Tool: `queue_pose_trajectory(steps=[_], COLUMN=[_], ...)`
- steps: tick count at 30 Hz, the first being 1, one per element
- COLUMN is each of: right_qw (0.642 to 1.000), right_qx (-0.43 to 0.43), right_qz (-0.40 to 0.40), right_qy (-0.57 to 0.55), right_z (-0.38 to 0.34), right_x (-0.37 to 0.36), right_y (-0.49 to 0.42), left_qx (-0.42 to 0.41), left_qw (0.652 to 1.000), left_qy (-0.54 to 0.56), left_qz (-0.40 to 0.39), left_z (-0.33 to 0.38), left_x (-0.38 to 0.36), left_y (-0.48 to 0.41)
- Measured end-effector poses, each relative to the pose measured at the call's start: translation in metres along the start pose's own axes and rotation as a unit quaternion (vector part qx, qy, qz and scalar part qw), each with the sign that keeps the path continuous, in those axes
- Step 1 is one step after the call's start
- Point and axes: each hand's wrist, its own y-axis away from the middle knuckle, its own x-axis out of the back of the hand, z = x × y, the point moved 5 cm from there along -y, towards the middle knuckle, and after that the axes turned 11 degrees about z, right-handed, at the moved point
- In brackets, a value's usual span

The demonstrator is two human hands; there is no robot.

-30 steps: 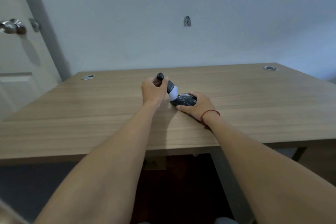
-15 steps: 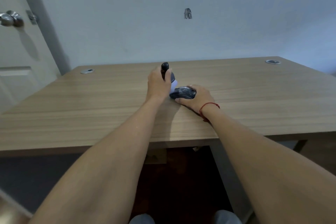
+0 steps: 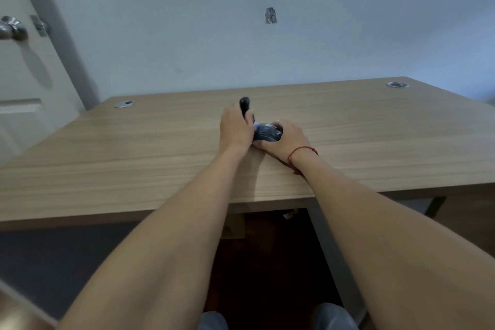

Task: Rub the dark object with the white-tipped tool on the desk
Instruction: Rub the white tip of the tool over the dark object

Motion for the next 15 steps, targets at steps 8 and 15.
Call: queue_pose_trajectory(steps=[8, 15], right_qw=[1.000, 1.000], right_qx=[-0.007, 0.003], right_qz=[0.004, 0.024], right_qy=[-0.015, 0.017], right_z=[0.000, 0.000], right_x=[0.001, 0.003], right_y=[-0.002, 0.000], left_qx=[0.060, 0.067], left_qw=[0.993, 0.997], left_qy=[0.086, 0.007], left_qz=[0.049, 0.032], left_z=[-0.012, -0.038], left_x=[0.019, 0.014], left_y=[-0.006, 0.006])
